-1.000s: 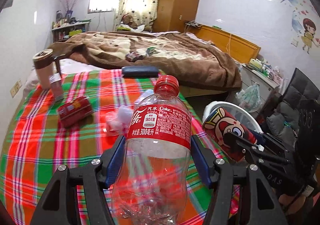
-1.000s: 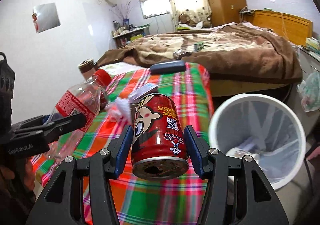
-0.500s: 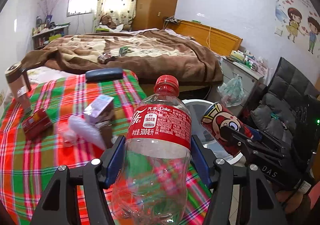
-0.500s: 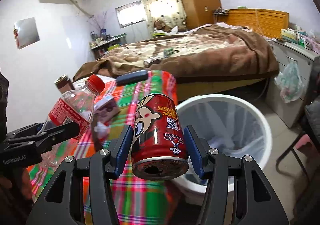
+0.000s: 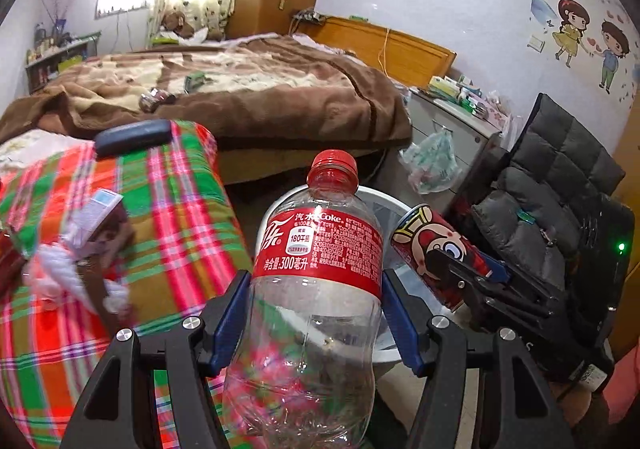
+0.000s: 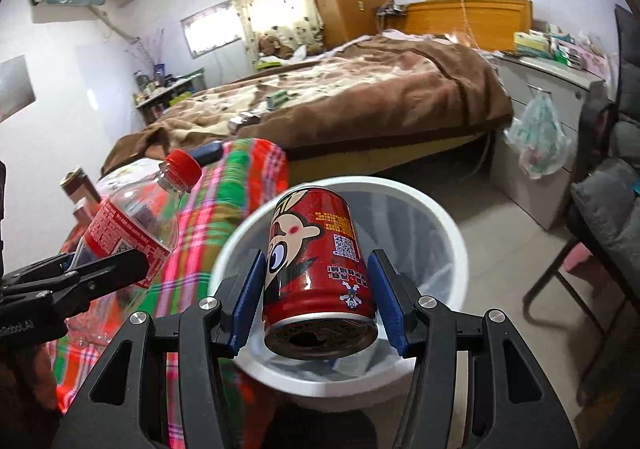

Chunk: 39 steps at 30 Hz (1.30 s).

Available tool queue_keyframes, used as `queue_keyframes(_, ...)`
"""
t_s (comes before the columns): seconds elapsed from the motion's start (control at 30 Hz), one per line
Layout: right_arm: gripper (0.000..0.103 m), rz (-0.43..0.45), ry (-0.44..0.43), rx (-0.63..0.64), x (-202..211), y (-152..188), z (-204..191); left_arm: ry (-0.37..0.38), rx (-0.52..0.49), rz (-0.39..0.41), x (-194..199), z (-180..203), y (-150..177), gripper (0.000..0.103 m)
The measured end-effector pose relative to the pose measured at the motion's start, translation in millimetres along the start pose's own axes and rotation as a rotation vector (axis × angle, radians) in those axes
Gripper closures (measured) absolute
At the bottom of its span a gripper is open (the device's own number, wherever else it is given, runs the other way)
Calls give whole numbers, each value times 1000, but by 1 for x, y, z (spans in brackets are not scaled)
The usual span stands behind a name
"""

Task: Collect trash
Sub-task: 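Carry the cartoon can and clear Coke bottle over the white wastebasket with both tools, then open both tools to drop the can and bottle into the wastebasket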

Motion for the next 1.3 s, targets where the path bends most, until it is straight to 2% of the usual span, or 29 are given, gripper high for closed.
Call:
queue_keyframes(0.17,48,-26,25,-18,-7,0,11,12,-10,-41,-24,11,-7,39)
queue_keyframes(0.43,48,-49,58,-48,-18,-2,26,23,-12,-66,-46,21,-21,39)
queue_keyframes(0.7,48,-75,78,-30,-24,-6,29,-4,-18,-85,-60,26,-26,39)
queue_keyframes(0.83,47,-67,90,-35,-20,-5,31,8,-15,-78,-59,26,-28,32)
queue_keyframes(1.3,47,-29,74,-44,-7,-2,15,-7,24,-18,-24,4,-16,31)
Point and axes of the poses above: each gripper's, at about its wrist camera, not at the fingertips, and x roughly against the way its jaws point, z to its right, y to its underside, the point moved 2 cm from there along -x, roughly the way its jaws point, and after that the axes turned 13 degrees about -z, right-handed, at the moved point
